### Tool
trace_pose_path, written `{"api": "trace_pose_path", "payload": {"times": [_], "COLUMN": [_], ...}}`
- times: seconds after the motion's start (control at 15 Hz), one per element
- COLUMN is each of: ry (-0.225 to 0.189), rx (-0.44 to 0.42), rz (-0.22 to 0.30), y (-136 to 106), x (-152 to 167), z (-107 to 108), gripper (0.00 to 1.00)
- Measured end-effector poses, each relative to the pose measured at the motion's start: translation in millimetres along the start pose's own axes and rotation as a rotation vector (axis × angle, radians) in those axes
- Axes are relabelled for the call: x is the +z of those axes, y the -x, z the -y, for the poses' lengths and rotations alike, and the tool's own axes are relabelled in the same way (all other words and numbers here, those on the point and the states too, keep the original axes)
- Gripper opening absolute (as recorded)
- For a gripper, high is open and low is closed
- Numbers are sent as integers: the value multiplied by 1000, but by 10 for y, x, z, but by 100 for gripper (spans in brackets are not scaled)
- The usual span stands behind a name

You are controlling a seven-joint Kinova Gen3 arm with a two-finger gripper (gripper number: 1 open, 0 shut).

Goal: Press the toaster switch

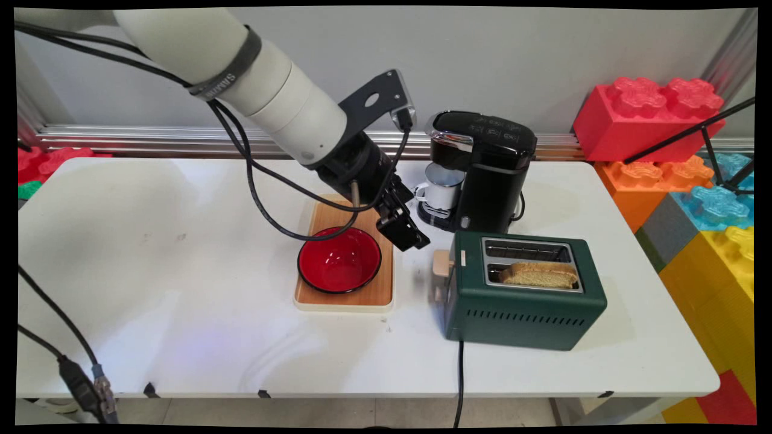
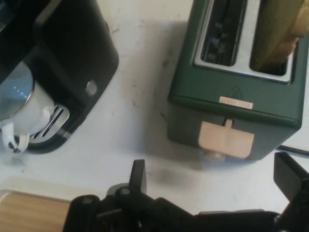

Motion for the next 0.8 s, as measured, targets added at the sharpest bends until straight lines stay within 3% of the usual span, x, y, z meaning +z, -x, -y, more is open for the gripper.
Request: {"api": "trace_pose_path", "payload": {"times": [0.2, 0.27, 0.8], "ry": [14, 20, 73], "rx": [19, 25, 129], "rz": [-16, -19, -76], "y": [25, 37, 189], "x": [34, 45, 140], "z": [-23, -30, 56], "gripper": [100, 0, 0]}}
